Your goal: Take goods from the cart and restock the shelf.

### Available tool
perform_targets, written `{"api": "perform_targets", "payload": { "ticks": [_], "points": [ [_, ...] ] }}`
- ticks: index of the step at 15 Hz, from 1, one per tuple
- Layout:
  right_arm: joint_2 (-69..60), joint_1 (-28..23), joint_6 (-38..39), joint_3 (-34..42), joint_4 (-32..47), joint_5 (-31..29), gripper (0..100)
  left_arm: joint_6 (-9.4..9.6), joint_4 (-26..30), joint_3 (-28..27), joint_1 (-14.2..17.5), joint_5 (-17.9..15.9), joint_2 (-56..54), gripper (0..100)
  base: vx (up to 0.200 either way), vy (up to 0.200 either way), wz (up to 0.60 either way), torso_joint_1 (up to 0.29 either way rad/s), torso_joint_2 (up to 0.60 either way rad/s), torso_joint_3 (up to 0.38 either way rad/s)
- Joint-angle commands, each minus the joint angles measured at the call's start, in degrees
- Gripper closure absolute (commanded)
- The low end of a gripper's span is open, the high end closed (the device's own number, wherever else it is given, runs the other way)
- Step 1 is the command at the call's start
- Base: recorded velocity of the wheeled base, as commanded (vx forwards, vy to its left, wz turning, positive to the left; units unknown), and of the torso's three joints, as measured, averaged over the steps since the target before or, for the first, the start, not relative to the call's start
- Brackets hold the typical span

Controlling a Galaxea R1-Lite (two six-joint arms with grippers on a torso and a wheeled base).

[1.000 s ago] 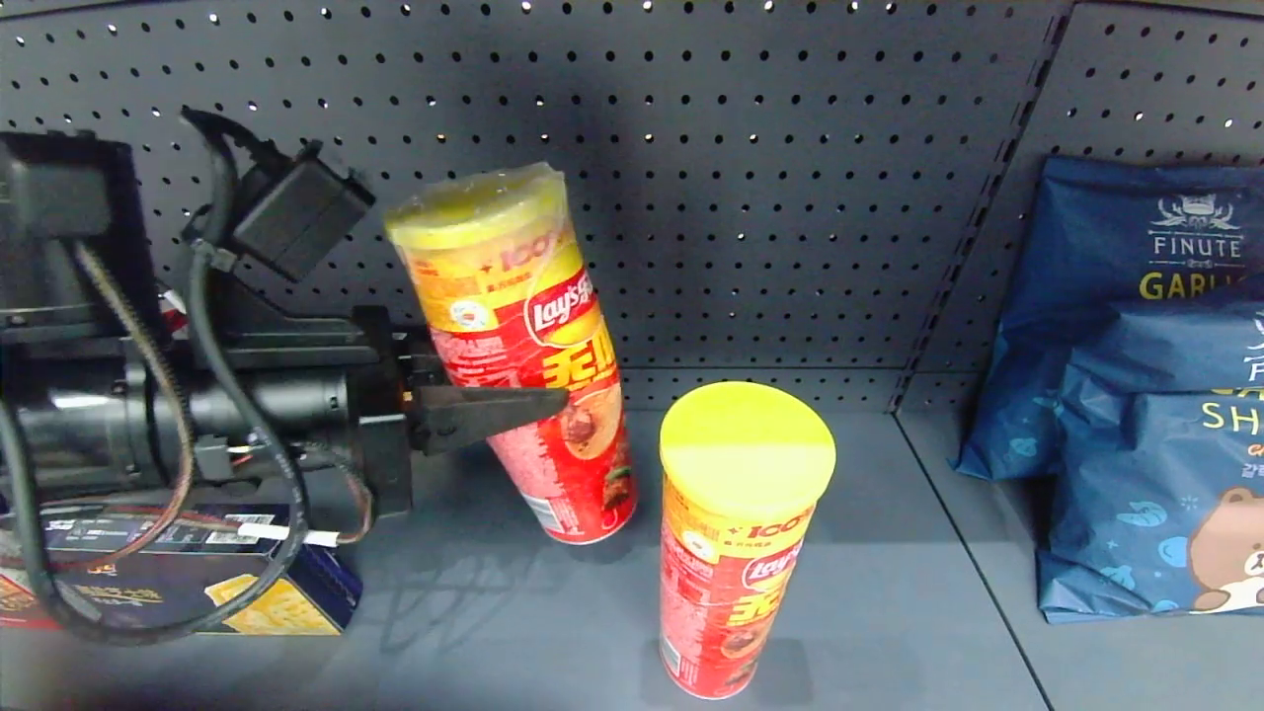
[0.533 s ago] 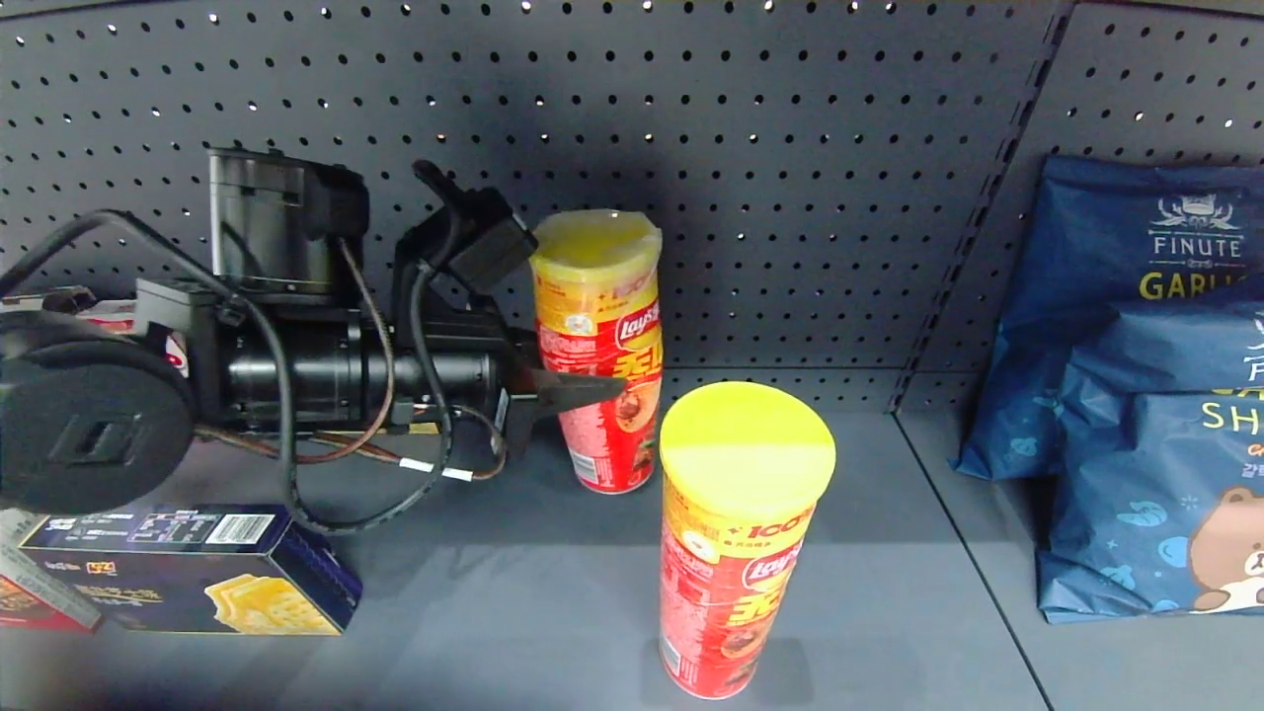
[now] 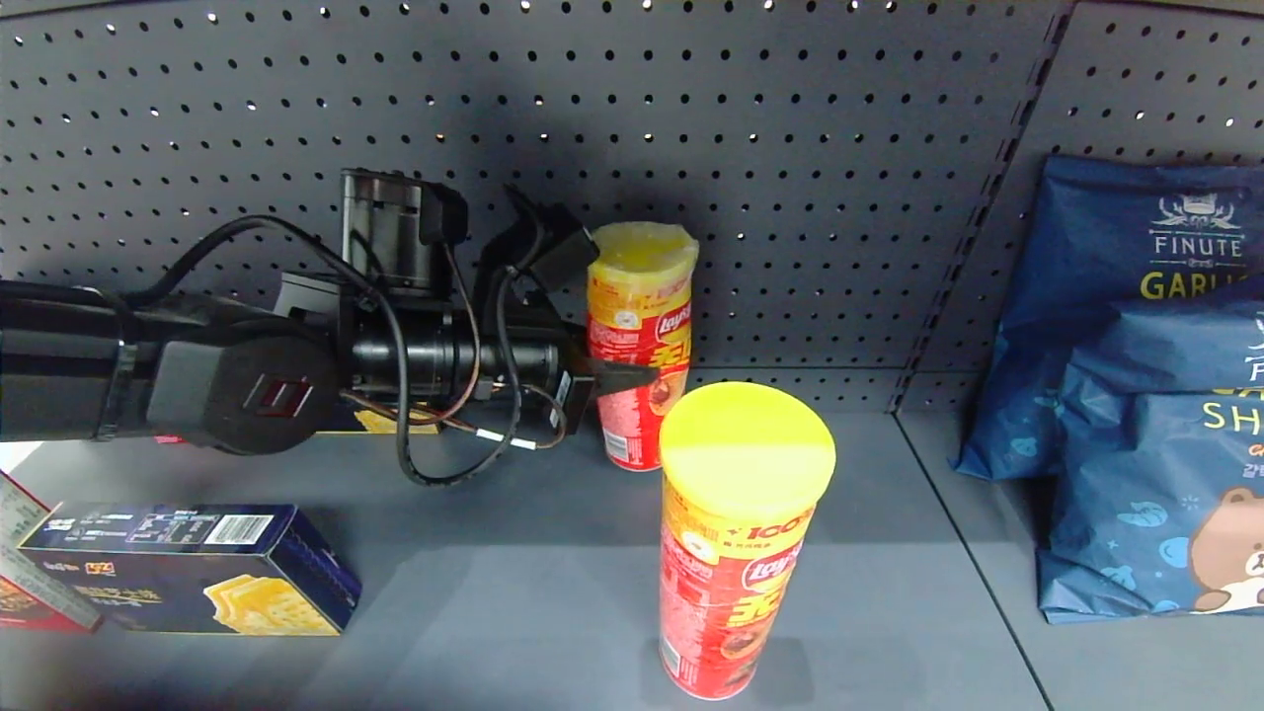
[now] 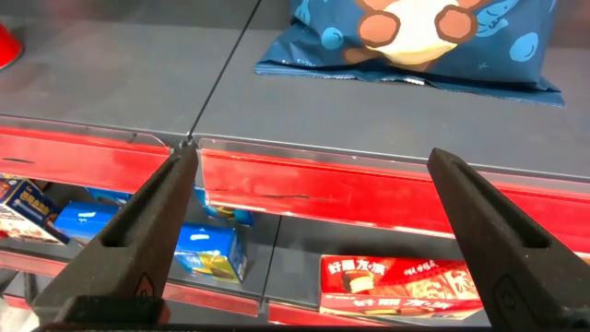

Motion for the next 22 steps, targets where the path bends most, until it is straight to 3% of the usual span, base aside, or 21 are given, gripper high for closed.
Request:
{"api": "perform_targets", "payload": {
  "ticks": [1, 13, 14, 22],
  "points": [
    [0.2, 0.0, 0.0, 0.0, 0.0, 0.0, 0, -0.1, 0.0, -0.5, 0.0, 0.0, 1.4, 100, 0.0, 0.0, 0.0, 0.0, 0.0, 0.0],
    [0.1, 0.0, 0.0, 0.0, 0.0, 0.0, 0, -0.54, -0.1, -2.6, -1.9, 0.2, 4.0, 100, 0.0, 0.0, 0.0, 0.0, 0.0, 0.0],
    [0.2, 0.0, 0.0, 0.0, 0.0, 0.0, 0, -0.54, -0.1, -2.6, -1.9, 0.1, 4.1, 0, 0.0, 0.0, 0.0, 0.0, 0.0, 0.0],
    [0.2, 0.0, 0.0, 0.0, 0.0, 0.0, 0, -1.15, -0.2, 1.5, -1.5, 1.2, -1.5, 0, 0.0, 0.0, 0.0, 0.0, 0.0, 0.0]
  ]
}}
